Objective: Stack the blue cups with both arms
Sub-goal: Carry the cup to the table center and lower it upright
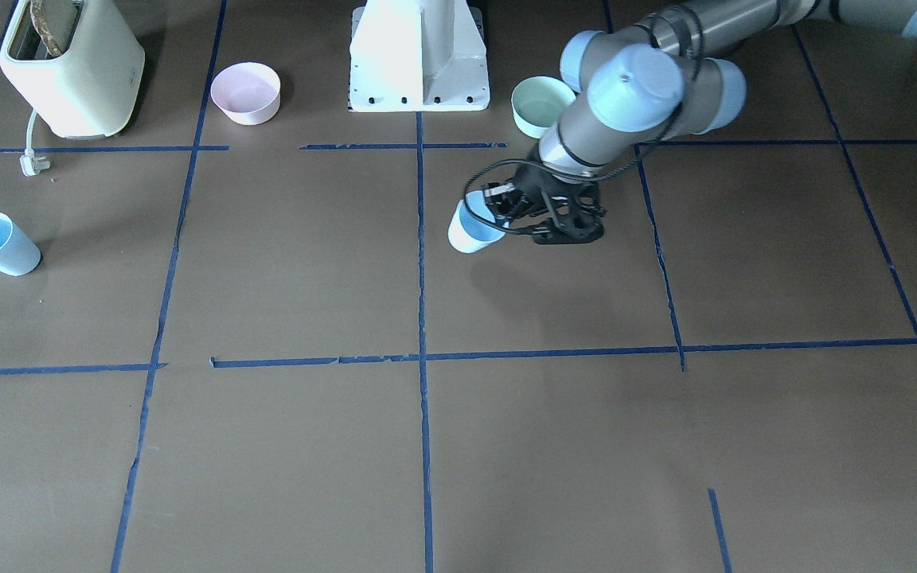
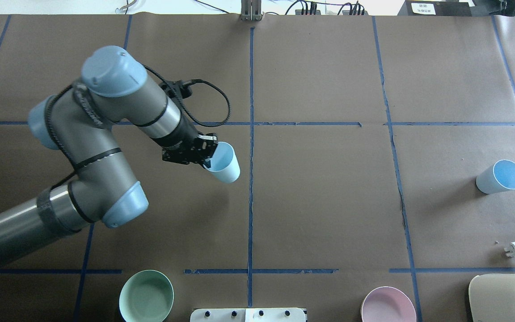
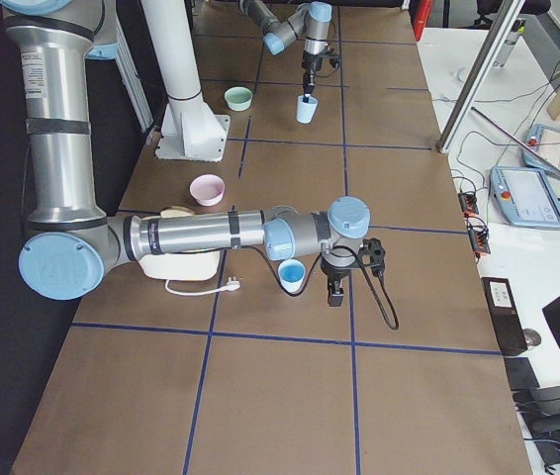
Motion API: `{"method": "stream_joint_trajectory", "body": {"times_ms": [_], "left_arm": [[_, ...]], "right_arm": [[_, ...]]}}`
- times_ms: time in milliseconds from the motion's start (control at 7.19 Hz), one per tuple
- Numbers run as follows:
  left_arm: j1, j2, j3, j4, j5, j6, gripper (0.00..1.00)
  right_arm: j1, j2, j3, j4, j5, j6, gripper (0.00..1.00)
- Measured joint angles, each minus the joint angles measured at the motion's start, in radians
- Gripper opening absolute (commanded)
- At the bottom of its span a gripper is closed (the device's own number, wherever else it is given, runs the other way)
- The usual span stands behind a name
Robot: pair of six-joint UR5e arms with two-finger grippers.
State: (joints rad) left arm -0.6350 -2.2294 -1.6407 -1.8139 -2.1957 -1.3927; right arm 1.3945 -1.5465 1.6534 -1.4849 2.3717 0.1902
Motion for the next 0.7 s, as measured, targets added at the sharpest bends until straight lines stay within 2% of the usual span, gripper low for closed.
{"method": "stream_joint_trajectory", "body": {"times_ms": [278,417,696], "left_arm": [[0.061,-0.096,0.092,0.04,0.09,-0.011,0.0],[0.076,-0.105,0.107,0.045,0.117,-0.011,0.01],[0.088,-0.102,0.113,0.051,0.136,-0.011,0.11]], "right_arm": [[0.0,-0.001,-0.001,0.001,0.024,-0.001,0.99],[0.0,-0.001,-0.001,0.001,0.03,-0.001,0.99],[0.0,-0.001,0.001,0.001,0.033,-0.001,0.99]]}}
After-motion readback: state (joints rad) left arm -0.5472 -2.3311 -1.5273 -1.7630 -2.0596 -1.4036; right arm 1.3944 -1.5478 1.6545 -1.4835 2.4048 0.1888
